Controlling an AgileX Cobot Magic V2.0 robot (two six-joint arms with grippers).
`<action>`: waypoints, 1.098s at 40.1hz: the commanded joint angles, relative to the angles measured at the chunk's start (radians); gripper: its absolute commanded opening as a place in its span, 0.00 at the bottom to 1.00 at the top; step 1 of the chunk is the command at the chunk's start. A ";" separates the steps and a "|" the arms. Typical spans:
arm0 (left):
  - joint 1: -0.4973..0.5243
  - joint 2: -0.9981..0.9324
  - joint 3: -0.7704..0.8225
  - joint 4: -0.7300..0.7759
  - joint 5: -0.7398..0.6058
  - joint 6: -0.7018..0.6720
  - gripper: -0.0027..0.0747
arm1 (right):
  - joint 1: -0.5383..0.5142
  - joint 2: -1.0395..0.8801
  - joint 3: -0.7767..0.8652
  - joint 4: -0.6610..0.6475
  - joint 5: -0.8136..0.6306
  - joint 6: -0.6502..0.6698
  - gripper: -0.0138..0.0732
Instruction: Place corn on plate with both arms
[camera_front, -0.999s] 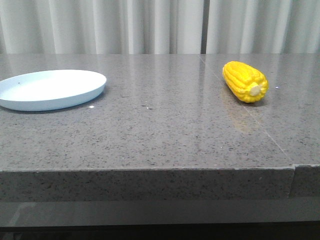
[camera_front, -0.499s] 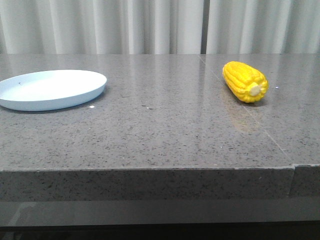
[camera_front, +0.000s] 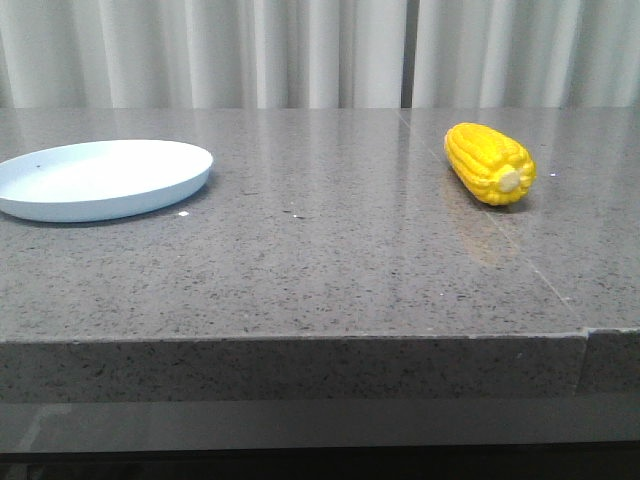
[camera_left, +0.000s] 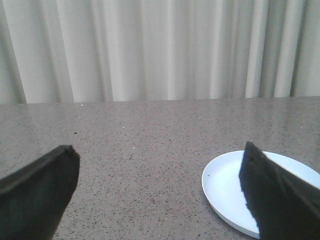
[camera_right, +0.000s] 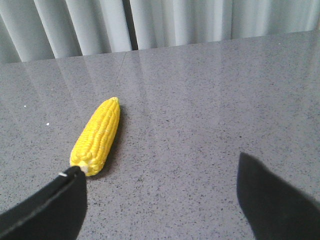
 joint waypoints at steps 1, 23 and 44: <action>-0.009 0.013 -0.034 0.000 -0.094 -0.002 0.86 | -0.006 0.013 -0.036 -0.003 -0.078 -0.008 0.91; -0.009 0.402 -0.277 -0.038 0.103 -0.002 0.83 | -0.006 0.013 -0.036 -0.003 -0.078 -0.008 0.91; -0.127 0.999 -0.757 -0.082 0.512 -0.004 0.83 | -0.006 0.013 -0.036 -0.003 -0.078 -0.008 0.91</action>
